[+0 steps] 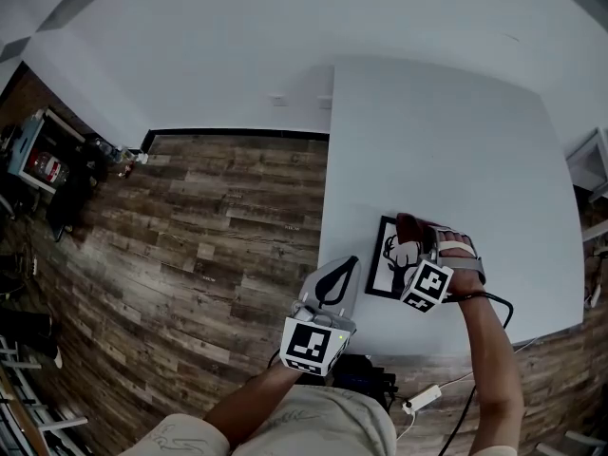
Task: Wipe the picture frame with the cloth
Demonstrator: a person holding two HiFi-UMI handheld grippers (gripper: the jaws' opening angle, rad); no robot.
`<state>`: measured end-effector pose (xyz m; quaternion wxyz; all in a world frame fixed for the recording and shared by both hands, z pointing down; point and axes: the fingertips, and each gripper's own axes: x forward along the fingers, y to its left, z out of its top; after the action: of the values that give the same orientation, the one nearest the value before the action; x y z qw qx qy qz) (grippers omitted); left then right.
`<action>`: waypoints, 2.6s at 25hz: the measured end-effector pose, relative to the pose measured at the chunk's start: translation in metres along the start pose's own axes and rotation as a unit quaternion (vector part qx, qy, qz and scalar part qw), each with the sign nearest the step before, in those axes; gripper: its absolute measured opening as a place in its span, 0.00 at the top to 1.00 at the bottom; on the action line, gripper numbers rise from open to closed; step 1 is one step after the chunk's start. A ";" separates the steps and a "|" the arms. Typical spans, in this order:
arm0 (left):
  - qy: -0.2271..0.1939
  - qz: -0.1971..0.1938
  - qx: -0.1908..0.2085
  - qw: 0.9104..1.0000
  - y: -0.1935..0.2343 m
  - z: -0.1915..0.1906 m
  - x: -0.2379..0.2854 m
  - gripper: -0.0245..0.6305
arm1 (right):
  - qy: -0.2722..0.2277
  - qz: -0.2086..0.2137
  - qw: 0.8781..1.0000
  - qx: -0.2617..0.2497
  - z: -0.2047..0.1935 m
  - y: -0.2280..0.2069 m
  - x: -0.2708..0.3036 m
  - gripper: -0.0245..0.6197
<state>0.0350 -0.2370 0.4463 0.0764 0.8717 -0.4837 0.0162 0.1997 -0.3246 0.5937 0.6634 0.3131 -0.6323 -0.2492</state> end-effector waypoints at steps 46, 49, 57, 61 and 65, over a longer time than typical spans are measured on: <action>0.005 0.000 0.001 1.000 0.004 -0.002 0.006 0.96 | 0.017 0.064 0.998 -0.017 -0.007 0.071 0.010 0.87; 0.002 -0.001 0.002 1.000 0.004 0.001 0.007 0.96 | 0.014 0.069 0.997 -0.020 -0.006 0.077 0.004 0.87; -0.002 -0.006 0.001 1.000 0.001 0.003 0.008 0.96 | 0.006 0.089 0.996 -0.030 -0.004 0.097 -0.014 0.87; -0.002 -0.007 0.002 1.000 -0.001 0.004 0.007 0.96 | 0.003 0.103 0.994 -0.032 -0.003 0.108 -0.027 0.87; -0.002 -0.009 -0.002 1.000 -0.002 0.003 0.007 0.96 | 0.003 0.123 0.992 -0.032 -0.002 0.117 -0.038 0.87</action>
<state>0.0402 -0.2428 0.4440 0.0770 0.8761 -0.4758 0.0129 0.1909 -0.2174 0.6538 0.7008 0.2124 -0.6554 -0.1853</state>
